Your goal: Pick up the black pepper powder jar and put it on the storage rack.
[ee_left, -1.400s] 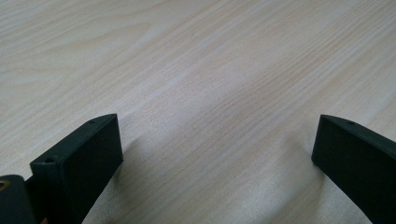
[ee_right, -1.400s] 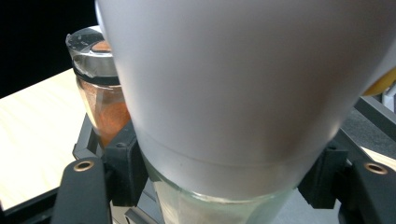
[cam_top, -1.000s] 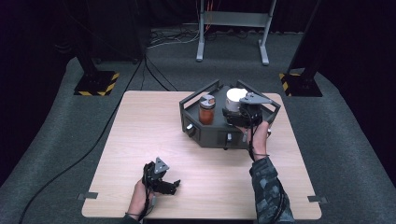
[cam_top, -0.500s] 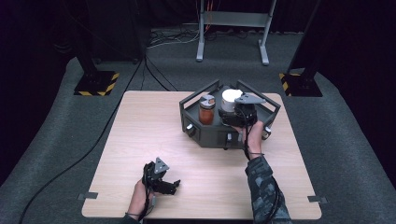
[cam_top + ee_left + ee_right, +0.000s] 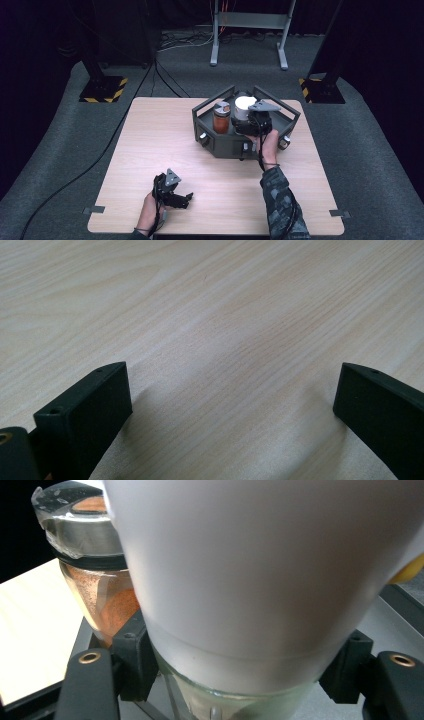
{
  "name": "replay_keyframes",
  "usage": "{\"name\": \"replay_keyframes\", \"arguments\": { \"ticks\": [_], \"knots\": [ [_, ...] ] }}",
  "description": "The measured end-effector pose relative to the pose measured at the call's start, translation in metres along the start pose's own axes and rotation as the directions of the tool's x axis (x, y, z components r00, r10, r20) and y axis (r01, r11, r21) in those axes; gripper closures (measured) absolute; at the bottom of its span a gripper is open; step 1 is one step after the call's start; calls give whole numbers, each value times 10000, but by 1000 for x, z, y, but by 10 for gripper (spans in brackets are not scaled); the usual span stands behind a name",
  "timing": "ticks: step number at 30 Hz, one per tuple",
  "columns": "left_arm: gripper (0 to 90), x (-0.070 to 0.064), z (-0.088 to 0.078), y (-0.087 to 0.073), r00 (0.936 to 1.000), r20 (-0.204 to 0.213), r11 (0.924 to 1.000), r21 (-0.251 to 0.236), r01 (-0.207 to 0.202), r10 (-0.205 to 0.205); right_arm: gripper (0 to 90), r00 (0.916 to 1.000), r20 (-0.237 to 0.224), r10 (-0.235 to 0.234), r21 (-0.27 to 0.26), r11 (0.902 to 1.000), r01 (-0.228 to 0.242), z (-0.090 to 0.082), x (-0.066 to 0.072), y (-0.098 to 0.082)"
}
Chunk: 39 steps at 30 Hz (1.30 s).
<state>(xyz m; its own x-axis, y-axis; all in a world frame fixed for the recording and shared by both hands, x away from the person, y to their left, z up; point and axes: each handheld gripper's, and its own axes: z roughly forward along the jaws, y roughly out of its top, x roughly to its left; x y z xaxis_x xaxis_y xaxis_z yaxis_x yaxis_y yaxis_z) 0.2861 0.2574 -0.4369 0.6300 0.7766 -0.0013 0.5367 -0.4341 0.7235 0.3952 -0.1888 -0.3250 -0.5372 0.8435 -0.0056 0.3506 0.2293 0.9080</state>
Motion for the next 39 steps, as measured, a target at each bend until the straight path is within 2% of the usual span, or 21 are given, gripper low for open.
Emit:
{"name": "replay_keyframes", "arguments": {
  "ticks": [14, 23, 27, 32, 39],
  "knots": [
    [20, 0, 0, 0, 10000, 1, 10000, -2, -3, 3, 294, 9999, -52, 137, -194, 9997, -138, 2, 0, -8],
    [21, 0, 0, 0, 10000, 8, 10000, -6, -3, 3, 291, 9999, -15, 143, -154, 9998, -143, 3, 1, -7],
    [21, 0, 0, 0, 10000, 8, 10000, -4, -5, 5, 195, 9996, -4, 265, 48, 9996, -265, 2, 1, -3],
    [21, 0, 0, 0, 10000, 7, 10000, -3, -7, 7, 68, 9994, -188, 273, 724, 9970, -259, -6, -3, 7],
    [21, 0, 0, 0, 10000, 6, 10000, -2, -7, 7, 19, 9996, -267, 9, 1112, 9938, 20, -32, -1, 2]
  ]
}}
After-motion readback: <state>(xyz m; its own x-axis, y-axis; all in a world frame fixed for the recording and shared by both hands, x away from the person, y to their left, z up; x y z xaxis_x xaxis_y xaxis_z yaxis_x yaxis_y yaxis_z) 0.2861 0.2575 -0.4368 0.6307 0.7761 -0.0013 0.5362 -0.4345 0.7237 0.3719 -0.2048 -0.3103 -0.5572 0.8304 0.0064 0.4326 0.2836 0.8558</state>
